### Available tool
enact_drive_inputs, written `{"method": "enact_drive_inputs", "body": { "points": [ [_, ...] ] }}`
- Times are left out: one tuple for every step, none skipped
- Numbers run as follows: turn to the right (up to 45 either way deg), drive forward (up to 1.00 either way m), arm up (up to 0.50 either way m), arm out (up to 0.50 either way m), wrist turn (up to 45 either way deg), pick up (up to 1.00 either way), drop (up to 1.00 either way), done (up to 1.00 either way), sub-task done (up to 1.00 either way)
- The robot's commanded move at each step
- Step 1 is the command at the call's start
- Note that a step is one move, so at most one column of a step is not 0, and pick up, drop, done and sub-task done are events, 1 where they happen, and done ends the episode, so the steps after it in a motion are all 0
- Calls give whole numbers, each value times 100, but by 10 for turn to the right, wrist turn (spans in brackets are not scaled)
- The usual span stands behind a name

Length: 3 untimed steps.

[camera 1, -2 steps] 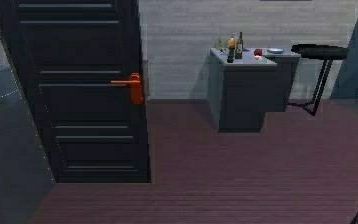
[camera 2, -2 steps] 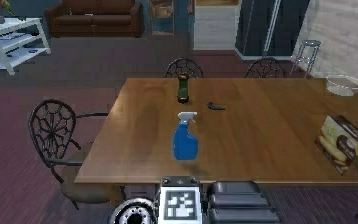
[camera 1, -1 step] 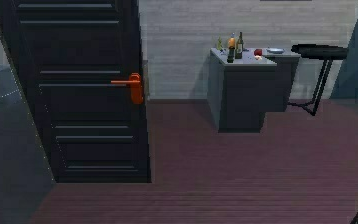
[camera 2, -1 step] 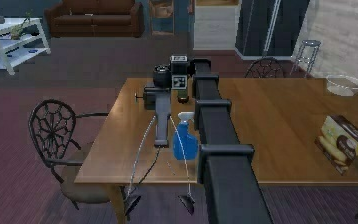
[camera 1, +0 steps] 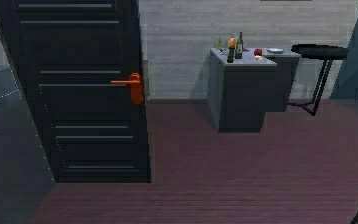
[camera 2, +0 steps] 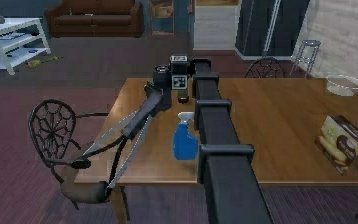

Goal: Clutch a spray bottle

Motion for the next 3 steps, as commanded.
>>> {"method": "enact_drive_inputs", "body": {
  "points": [
    [0, 0, 0, 0, 450, 0, 0, 0, 0],
    [0, 0, 0, 0, 450, 0, 0, 0, 0],
    [0, 0, 0, 0, 450, 0, 0, 0, 0]
  ]
}}
